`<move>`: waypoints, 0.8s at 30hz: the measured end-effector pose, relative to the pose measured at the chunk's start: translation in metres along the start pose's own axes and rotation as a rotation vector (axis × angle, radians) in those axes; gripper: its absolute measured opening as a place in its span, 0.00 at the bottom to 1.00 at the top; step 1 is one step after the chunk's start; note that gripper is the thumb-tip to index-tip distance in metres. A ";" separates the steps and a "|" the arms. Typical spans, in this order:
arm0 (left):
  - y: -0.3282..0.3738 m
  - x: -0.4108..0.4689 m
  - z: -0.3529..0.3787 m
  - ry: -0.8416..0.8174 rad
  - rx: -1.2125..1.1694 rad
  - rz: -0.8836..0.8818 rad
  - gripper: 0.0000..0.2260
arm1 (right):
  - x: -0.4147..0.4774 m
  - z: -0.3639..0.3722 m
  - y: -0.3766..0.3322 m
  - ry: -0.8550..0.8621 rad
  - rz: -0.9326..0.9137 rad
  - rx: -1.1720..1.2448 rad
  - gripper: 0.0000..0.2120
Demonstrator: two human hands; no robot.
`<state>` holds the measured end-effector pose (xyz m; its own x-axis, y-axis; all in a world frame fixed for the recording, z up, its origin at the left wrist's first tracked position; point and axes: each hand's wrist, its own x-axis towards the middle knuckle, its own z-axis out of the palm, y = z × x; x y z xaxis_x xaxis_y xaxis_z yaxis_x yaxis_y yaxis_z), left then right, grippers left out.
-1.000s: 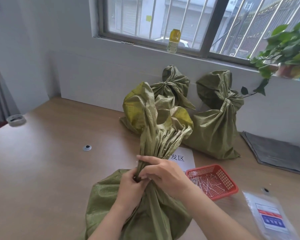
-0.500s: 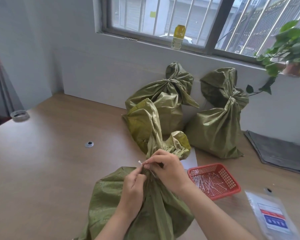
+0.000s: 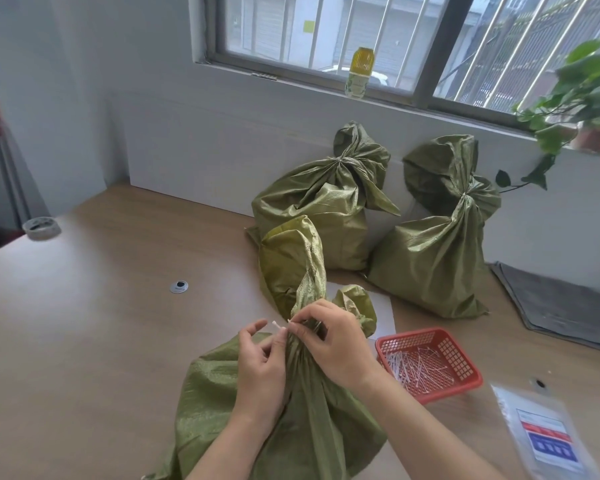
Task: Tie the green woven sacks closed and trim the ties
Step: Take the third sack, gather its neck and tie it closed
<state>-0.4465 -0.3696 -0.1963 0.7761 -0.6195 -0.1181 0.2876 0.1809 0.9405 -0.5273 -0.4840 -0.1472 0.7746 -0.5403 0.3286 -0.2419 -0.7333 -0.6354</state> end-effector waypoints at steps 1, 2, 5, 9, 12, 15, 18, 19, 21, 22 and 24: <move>0.001 0.001 0.001 0.028 -0.020 -0.006 0.10 | 0.000 0.001 0.000 0.007 -0.007 0.005 0.03; 0.002 0.002 0.002 0.050 -0.031 -0.007 0.08 | 0.000 0.001 0.000 0.010 -0.007 0.014 0.03; 0.004 0.002 0.002 0.060 -0.039 0.017 0.04 | 0.000 0.004 0.001 0.001 0.016 0.040 0.04; 0.002 0.001 0.001 0.067 0.004 0.122 0.06 | 0.002 0.002 0.002 -0.020 0.080 0.075 0.05; 0.001 0.001 0.002 0.074 0.076 0.220 0.07 | 0.008 -0.005 0.002 -0.060 0.133 0.078 0.04; 0.001 0.001 0.002 0.068 0.084 0.252 0.09 | 0.011 -0.011 0.001 -0.078 0.130 0.060 0.05; 0.000 0.005 0.000 0.087 0.055 0.233 0.08 | 0.011 -0.015 0.000 -0.099 0.108 0.044 0.06; -0.001 0.006 0.000 0.094 0.061 0.231 0.08 | 0.011 -0.015 0.000 -0.119 0.111 0.045 0.06; -0.002 0.008 -0.001 0.093 0.087 0.248 0.09 | 0.011 -0.016 -0.001 -0.167 0.139 0.037 0.05; -0.003 0.008 -0.001 0.087 0.106 0.270 0.10 | 0.011 -0.015 -0.001 -0.186 0.164 0.038 0.05; -0.006 0.009 -0.002 0.080 0.146 0.324 0.12 | 0.012 -0.013 0.000 -0.208 0.212 0.034 0.06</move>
<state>-0.4400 -0.3754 -0.2036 0.8567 -0.4853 0.1748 -0.0594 0.2437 0.9680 -0.5256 -0.4958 -0.1335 0.8127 -0.5815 0.0382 -0.3940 -0.5966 -0.6991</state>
